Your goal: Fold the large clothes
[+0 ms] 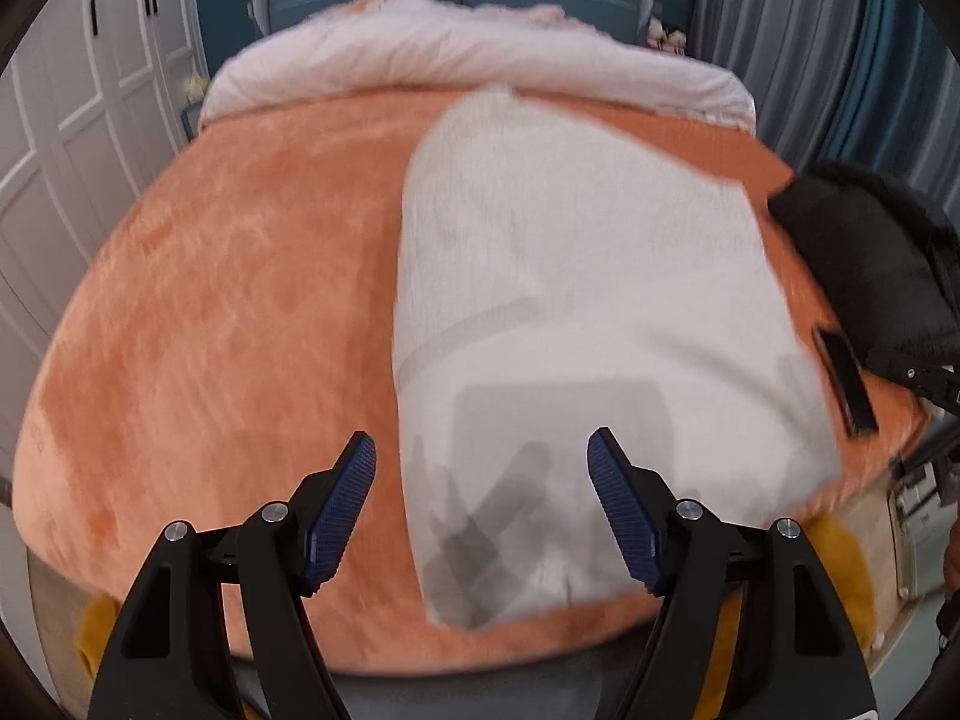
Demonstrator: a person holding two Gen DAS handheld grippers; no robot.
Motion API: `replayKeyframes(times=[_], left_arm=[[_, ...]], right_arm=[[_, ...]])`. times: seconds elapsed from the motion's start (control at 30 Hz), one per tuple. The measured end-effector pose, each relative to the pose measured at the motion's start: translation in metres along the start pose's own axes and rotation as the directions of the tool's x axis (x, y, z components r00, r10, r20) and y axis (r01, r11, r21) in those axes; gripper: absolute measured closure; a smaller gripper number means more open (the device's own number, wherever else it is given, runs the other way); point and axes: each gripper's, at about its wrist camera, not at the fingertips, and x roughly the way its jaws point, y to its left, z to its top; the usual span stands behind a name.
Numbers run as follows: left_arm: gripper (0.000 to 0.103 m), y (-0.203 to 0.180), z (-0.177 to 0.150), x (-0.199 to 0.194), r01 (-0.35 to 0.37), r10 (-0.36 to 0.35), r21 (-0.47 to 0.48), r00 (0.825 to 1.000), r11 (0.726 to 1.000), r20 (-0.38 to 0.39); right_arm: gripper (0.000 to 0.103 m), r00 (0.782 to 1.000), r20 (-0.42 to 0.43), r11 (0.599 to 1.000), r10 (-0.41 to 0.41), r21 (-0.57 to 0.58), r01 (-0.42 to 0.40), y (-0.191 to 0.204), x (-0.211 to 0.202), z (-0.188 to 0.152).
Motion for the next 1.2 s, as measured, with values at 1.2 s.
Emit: replayKeyframes(times=[1.2], left_arm=[[0.01, -0.022, 0.104, 0.181, -0.098, 0.097, -0.12, 0.995, 0.988, -0.014]], right_arm=[[0.103, 0.997, 0.025, 0.98, 0.079, 0.179, -0.082, 0.003, 0.226, 0.063]])
